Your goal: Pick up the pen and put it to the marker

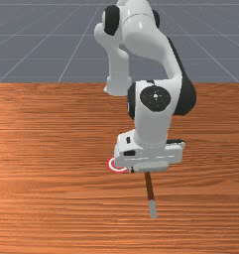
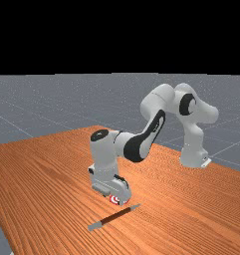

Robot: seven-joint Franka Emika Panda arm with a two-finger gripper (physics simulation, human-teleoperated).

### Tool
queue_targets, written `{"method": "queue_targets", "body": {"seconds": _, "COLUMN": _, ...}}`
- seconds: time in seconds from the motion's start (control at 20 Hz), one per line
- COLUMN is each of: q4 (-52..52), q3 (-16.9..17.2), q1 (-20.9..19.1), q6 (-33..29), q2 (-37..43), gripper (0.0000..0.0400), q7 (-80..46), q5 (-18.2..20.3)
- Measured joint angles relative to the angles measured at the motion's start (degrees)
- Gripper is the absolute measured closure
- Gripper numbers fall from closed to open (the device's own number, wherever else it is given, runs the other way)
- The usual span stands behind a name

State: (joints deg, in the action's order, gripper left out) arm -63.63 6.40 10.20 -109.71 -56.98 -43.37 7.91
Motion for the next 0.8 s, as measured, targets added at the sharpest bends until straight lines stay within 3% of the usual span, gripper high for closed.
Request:
{"method": "queue_targets", "body": {"seconds": 0.75, "q4": 9.6, "q3": 2.2, "q1": 1.7, "q6": -0.8, "q2": -11.1, "gripper": 0.0000, "q7": -5.0, "q5": -2.2}}
{"method": "queue_targets", "body": {"seconds": 0.8, "q4": 9.8, "q3": 2.3, "q1": 1.7, "q6": -0.7, "q2": -11.3, "gripper": 0.0157, "q7": -5.3, "q5": -2.3}}
